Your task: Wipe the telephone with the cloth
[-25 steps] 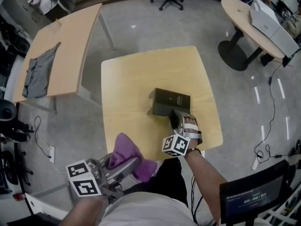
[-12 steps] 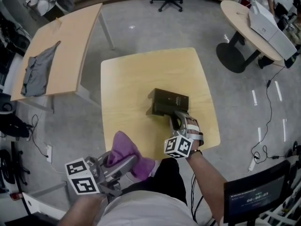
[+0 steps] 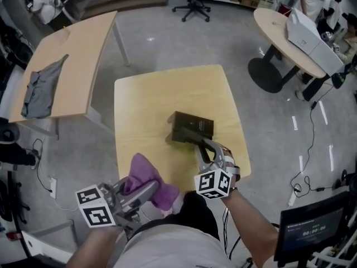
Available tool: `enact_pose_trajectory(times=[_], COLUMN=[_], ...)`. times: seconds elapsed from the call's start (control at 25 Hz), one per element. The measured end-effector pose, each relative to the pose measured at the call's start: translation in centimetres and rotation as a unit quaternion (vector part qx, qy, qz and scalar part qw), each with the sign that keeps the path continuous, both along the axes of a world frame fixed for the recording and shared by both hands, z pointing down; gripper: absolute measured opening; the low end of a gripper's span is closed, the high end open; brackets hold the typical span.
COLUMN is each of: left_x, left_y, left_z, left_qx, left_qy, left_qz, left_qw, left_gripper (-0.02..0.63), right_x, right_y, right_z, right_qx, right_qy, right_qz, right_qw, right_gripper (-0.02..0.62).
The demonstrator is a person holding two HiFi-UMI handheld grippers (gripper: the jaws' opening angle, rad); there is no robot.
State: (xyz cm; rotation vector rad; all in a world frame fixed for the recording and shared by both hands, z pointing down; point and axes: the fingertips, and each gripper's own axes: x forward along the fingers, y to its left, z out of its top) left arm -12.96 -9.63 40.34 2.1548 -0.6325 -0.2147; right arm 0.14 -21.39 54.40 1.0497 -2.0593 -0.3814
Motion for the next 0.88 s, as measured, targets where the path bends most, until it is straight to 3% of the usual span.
enact_pose_trajectory(times=[0.28, 0.4, 0.52, 0.68, 0.88], left_x=[0.5, 0.6, 1.1, 1.8, 3.3], left_y=[-1.8, -2.5, -3.3, -5.3, -8.0], left_z=[-1.3, -1.9, -2.6, -4.1, -6.0], left_qx=[0.023, 0.032, 0.045, 0.068, 0.101], left_qy=[0.004, 0.007, 0.007, 0.005, -0.006], left_qz=[-0.015, -0.022, -0.027, -0.029, -0.028], left_qw=[0.9996, 0.9992, 0.9986, 0.9973, 0.9945], left_gripper=[0.087, 0.087, 0.087, 0.087, 0.087], right_x=[2.3, 3.1, 4.0, 4.8, 5.1], right_y=[-0.3, -0.4, -0.8, -1.5, -1.8], right_z=[-7.1, -9.5, -11.4, -14.3, -16.5], right_qx=[-0.012, -0.048, -0.115, -0.190, -0.245], right_qy=[-0.105, -0.184, -0.300, -0.436, -0.493], right_qz=[-0.003, -0.006, -0.008, -0.018, -0.059], right_qw=[0.994, 0.982, 0.947, 0.880, 0.833], right_gripper=[0.075, 0.075, 0.075, 0.075, 0.075])
